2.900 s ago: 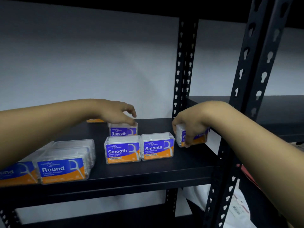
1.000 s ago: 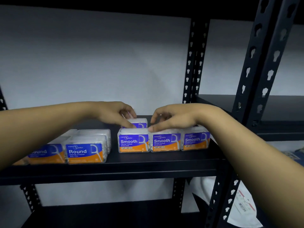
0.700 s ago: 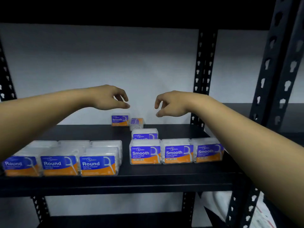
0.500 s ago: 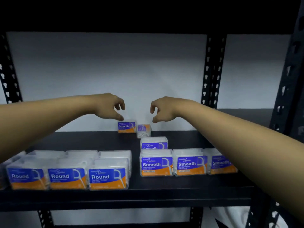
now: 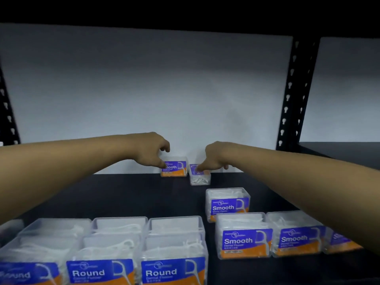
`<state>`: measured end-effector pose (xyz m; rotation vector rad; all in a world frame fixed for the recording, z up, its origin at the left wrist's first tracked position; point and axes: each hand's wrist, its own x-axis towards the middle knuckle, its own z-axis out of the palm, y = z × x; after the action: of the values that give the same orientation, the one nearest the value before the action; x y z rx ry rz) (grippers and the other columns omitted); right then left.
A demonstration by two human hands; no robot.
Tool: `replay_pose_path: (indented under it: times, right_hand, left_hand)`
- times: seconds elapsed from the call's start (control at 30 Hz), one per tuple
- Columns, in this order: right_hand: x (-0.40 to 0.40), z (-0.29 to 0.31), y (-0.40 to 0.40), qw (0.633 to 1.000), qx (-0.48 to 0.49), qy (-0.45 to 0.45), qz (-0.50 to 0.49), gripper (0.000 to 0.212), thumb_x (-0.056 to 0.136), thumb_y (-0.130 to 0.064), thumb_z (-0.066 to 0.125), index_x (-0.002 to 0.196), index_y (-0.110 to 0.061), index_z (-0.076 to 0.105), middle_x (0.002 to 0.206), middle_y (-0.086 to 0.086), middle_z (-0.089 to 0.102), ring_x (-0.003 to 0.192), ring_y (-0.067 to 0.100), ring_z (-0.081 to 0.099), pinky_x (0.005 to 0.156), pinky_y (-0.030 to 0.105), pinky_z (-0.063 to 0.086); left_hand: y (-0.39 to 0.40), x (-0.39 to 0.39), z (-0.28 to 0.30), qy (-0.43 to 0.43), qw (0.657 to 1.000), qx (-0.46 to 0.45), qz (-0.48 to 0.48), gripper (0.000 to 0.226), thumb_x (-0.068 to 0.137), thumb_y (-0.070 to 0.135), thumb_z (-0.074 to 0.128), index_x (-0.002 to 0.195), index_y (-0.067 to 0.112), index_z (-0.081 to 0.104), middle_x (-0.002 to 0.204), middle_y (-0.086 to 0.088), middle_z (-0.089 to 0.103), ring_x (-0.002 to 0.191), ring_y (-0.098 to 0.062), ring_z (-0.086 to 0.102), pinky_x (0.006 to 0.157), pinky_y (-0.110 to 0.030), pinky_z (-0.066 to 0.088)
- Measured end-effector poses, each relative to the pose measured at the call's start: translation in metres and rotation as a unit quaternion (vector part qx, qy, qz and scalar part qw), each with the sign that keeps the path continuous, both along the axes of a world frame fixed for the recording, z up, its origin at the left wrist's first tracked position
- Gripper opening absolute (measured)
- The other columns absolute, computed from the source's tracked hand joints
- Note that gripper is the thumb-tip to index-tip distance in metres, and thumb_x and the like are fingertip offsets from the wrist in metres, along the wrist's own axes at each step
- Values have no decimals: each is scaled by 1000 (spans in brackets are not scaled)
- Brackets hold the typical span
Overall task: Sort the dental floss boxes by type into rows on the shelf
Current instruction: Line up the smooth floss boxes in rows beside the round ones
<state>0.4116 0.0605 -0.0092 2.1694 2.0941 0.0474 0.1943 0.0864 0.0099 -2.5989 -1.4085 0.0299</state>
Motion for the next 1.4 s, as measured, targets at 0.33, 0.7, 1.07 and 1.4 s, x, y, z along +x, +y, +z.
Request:
replay_pose_path:
  times: [0.33,0.7,1.07,1.4]
  right_hand:
    - [2,6,14,979,-46,-103,169,68,92,-6,67,147,-43,50,138,-1,58,117,24,58,95,33,51]
    - [5,6,25,958,-62,-144,241,75,79,-17,85,141,-40,51,132,-2,56,120,22,53,88,34,46]
    - [9,0,22,966,-46,-21,253,66,59,-44,96,109,-36,53,102,-8,69,87,11,64,73,29,52]
    - [-6,-13,17,958,-125,92,241,44,76,-20,89,114,-30,70,100,-10,73,94,13,69,84,29,56]
  left_hand:
    - [32,7,-42,17,998,22,-54,67,86,51,66,142,19,50,132,-1,54,117,-22,57,98,-40,51]
    - [45,-10,-37,-15,996,27,-88,43,93,32,68,132,23,55,124,-2,58,110,-18,55,91,-32,47]
    - [40,-16,-31,-2,997,-27,-71,54,79,36,81,121,22,50,113,1,55,101,-17,57,86,-37,54]
    - [31,15,-45,-34,991,-108,-71,39,71,39,87,94,26,58,91,9,62,87,-16,62,74,-29,52]
